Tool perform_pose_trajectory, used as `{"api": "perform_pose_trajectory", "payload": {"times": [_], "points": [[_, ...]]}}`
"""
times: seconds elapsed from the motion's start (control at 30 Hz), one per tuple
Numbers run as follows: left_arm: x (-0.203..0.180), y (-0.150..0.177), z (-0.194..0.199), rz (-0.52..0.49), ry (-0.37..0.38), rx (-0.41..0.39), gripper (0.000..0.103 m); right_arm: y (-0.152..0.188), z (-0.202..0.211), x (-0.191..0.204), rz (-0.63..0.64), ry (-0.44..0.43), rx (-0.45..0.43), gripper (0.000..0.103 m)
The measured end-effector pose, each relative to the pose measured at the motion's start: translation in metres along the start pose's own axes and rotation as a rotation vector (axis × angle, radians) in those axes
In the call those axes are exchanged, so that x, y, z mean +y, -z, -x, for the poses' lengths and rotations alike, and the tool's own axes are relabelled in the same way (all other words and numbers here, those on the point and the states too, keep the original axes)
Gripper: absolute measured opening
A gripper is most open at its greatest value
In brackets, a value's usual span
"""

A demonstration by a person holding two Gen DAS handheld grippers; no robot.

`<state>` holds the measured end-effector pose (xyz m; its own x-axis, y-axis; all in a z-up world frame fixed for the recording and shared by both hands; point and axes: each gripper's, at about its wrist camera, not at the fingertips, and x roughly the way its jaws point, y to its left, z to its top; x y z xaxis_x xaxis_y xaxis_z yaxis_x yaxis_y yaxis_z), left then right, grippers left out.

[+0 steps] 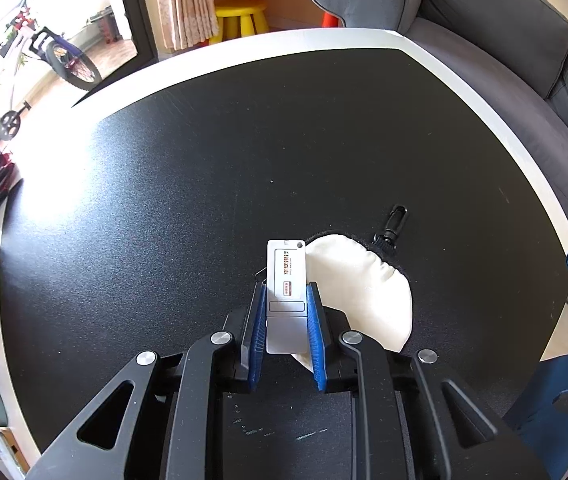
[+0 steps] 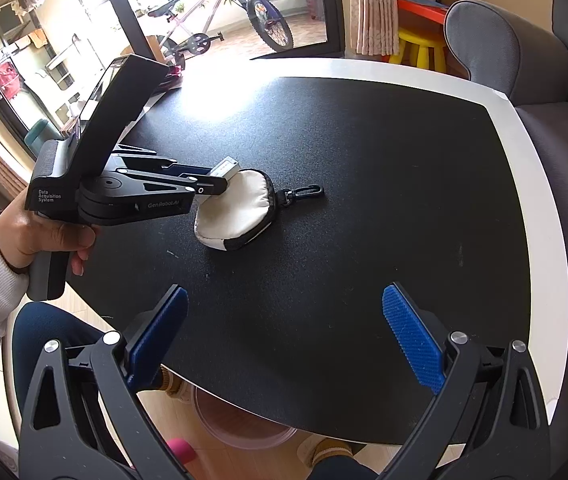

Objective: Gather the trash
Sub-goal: 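Lift the white USB stick with the left gripper while the right grasps the white pouch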

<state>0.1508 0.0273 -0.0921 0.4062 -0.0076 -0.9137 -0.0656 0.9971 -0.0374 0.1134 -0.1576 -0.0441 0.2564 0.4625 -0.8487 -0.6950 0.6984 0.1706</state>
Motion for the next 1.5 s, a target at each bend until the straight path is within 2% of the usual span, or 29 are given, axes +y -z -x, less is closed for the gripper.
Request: {"api": "perform_pose_trajectory", "payload": {"times": [0.67,1.07,1.27,1.5], "points": [[0.021,0.012,0.044,0.034,-0.007,-0.083,0.019,-0.029,-0.033,0.02,0.059,-0.016,0.042,0.096],[0.042,0.023,0.049,0.081,0.005,-0.092,0.019,-0.054,-0.076,0.038,0.089,-0.008,0.13,0.096],[0.052,0.027,0.048,0.1,0.007,-0.089,0.019,-0.061,-0.101,0.047,0.059,-0.016,0.178,0.096],[0.058,0.03,0.043,0.115,0.015,-0.086,0.019,-0.066,-0.127,0.06,0.061,0.034,0.236,0.096]]}}
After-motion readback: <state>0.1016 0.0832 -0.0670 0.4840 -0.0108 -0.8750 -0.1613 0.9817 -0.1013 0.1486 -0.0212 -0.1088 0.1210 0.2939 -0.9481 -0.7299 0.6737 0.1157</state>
